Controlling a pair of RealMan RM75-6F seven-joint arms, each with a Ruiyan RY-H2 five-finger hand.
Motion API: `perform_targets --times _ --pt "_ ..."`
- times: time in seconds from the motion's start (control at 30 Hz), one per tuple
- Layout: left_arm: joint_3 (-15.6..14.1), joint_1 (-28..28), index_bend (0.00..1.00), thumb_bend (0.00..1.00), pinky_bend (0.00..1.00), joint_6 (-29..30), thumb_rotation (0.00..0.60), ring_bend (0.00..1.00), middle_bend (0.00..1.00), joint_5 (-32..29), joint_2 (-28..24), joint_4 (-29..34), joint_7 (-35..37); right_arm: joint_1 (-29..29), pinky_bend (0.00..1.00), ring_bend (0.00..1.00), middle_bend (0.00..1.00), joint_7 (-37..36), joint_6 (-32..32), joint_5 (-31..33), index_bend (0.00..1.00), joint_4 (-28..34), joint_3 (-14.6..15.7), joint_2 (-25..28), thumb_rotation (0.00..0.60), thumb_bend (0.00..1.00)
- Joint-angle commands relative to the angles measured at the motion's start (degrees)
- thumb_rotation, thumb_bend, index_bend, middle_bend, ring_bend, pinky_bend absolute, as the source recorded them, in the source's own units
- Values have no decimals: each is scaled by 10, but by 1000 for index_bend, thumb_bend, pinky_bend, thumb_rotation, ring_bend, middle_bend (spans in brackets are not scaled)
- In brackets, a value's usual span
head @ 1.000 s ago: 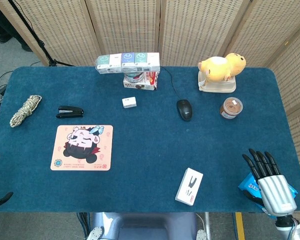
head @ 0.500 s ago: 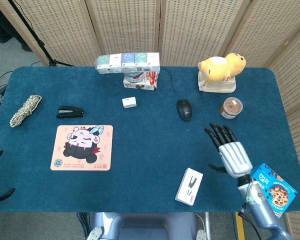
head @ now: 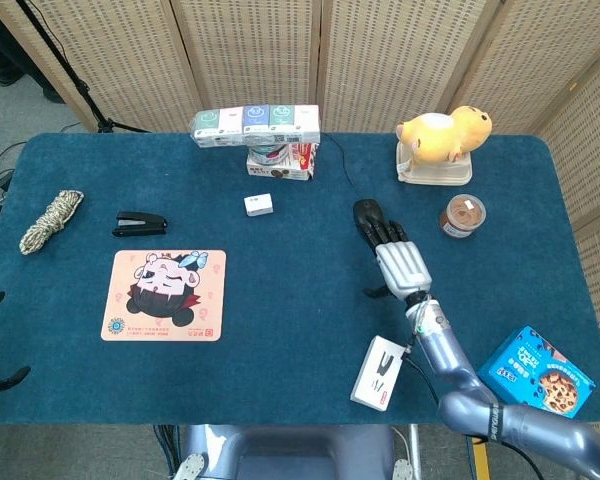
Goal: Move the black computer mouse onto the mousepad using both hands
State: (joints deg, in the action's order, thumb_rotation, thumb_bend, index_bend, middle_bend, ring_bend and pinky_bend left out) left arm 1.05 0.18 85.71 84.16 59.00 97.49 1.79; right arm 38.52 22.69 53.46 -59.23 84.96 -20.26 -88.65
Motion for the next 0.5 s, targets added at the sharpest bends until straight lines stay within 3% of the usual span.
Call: perform_targets --times 0.03,0.5 --pt "3 -3 0 0 0 -5 600 0 0 -8 0 2 -2 76 0 0 0 0 -47 57 0 -143 -31 -83 600 0" --pt "27 -14 0 0 0 -32 600 0 0 -74 5 4 -10 190 21 0 0 -141 -122 67 0 -482 -75 -226 600 0"
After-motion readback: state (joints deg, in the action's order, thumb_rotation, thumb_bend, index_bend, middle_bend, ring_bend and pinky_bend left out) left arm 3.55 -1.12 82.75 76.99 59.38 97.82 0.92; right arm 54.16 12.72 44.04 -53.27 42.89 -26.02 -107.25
